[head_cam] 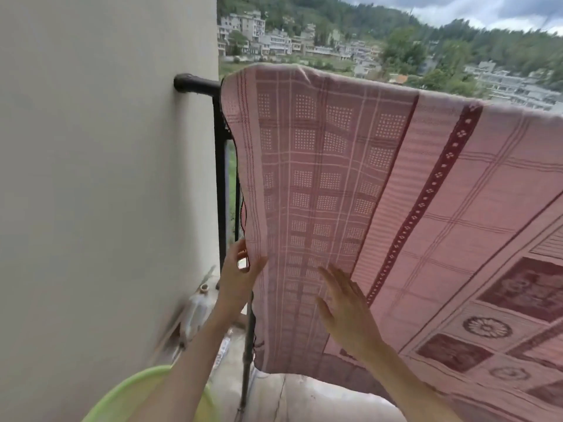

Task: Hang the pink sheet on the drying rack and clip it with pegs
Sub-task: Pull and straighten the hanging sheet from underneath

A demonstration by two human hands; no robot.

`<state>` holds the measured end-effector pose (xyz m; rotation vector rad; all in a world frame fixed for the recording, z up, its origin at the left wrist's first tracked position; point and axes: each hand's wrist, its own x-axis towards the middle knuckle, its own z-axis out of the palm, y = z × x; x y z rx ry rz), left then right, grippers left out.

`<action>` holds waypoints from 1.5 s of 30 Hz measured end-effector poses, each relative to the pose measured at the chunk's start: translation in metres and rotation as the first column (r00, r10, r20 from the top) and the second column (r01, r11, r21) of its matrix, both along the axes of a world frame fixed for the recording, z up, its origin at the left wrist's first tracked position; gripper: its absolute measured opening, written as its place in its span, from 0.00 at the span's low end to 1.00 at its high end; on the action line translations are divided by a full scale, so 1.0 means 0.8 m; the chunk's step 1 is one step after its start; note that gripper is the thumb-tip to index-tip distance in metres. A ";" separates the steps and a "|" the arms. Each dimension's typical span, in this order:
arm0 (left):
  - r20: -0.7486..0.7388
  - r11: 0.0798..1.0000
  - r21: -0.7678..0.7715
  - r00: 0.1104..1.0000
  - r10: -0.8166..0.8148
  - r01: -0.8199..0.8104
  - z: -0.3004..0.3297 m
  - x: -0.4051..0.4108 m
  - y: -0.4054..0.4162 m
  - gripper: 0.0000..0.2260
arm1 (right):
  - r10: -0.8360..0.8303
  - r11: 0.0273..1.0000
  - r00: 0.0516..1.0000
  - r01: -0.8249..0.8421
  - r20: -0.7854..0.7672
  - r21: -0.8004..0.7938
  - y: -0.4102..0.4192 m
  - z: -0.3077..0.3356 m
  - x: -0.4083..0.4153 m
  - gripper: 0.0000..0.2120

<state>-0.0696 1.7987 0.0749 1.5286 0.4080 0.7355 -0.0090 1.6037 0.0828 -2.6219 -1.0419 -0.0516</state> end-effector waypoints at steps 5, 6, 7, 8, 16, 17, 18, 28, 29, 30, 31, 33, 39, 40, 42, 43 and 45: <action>-0.141 0.996 0.003 0.986 0.091 -0.091 -0.130 -0.007 -0.043 0.10 | -0.067 0.998 0.925 0.054 -0.374 -0.044 -0.046 -0.131 0.017 0.25; -0.177 0.996 0.012 0.980 0.086 -0.085 -0.162 -0.004 -0.052 0.09 | -0.079 0.997 0.892 0.063 -0.445 -0.051 -0.054 -0.165 0.022 0.24; -0.204 0.996 0.022 0.975 0.089 -0.086 -0.195 -0.001 -0.062 0.08 | -0.091 0.996 0.859 0.074 -0.504 -0.053 -0.062 -0.200 0.028 0.24; -0.223 0.996 0.024 0.970 0.094 -0.091 -0.230 0.001 -0.072 0.07 | -0.108 0.994 0.826 0.091 -0.553 -0.058 -0.068 -0.237 0.034 0.23; -0.242 0.987 0.038 0.957 0.159 -0.154 -0.456 0.043 -0.099 0.05 | -0.182 0.903 0.372 0.429 -0.910 -0.006 -0.055 -0.499 0.078 0.19; -0.239 0.989 0.036 0.960 0.148 -0.144 -0.483 0.050 -0.097 0.05 | -0.143 0.867 0.254 0.499 -0.956 0.003 -0.051 -0.533 0.081 0.19; -0.226 0.991 0.023 0.965 0.134 -0.132 -0.508 0.056 -0.095 0.06 | -0.083 0.828 0.148 0.561 -0.985 0.015 -0.047 -0.565 0.086 0.18; -0.145 0.968 0.104 0.960 0.241 -0.227 -0.738 0.099 -0.093 0.13 | 0.575 0.474 0.024 0.805 -0.818 0.356 0.035 -0.784 0.154 0.10; -0.127 0.967 0.086 0.960 0.249 -0.239 -0.758 0.101 -0.093 0.13 | 0.616 0.429 0.071 0.805 -0.784 0.410 0.041 -0.793 0.160 0.08; -0.105 0.970 0.067 0.965 0.239 -0.233 -0.777 0.104 -0.093 0.11 | 0.625 0.402 0.125 0.795 -0.771 0.455 0.045 -0.801 0.166 0.06; -0.089 0.974 0.046 0.971 0.224 -0.220 -0.798 0.106 -0.094 0.09 | 0.613 0.384 0.177 0.785 -0.770 0.487 0.047 -0.808 0.171 0.04; -0.068 0.975 0.018 0.973 0.222 -0.221 -0.834 0.110 -0.096 0.04 | 0.587 0.335 0.262 0.783 -0.766 0.524 0.045 -0.819 0.181 0.03; -0.329 0.942 0.067 0.884 0.331 -0.328 -0.884 0.146 -0.074 0.33 | 0.540 0.185 0.369 0.825 -0.756 0.535 -0.003 -0.814 0.215 0.02; -0.333 0.930 0.048 0.872 0.358 -0.363 -0.879 0.156 -0.066 0.37 | 0.534 0.167 0.381 0.827 -0.754 0.536 -0.011 -0.810 0.222 0.02; -0.294 0.900 0.021 0.858 0.421 -0.434 -0.865 0.176 -0.048 0.43 | 0.527 0.140 0.404 0.826 -0.748 0.545 -0.026 -0.805 0.237 0.03; -0.252 0.886 0.010 0.857 0.450 -0.463 -0.861 0.187 -0.039 0.45 | 0.522 0.133 0.413 0.825 -0.746 0.549 -0.031 -0.804 0.244 0.04; -0.175 0.871 -0.019 0.859 0.480 -0.491 -0.856 0.206 -0.027 0.42 | 0.518 0.131 0.423 0.820 -0.744 0.557 -0.038 -0.802 0.255 0.05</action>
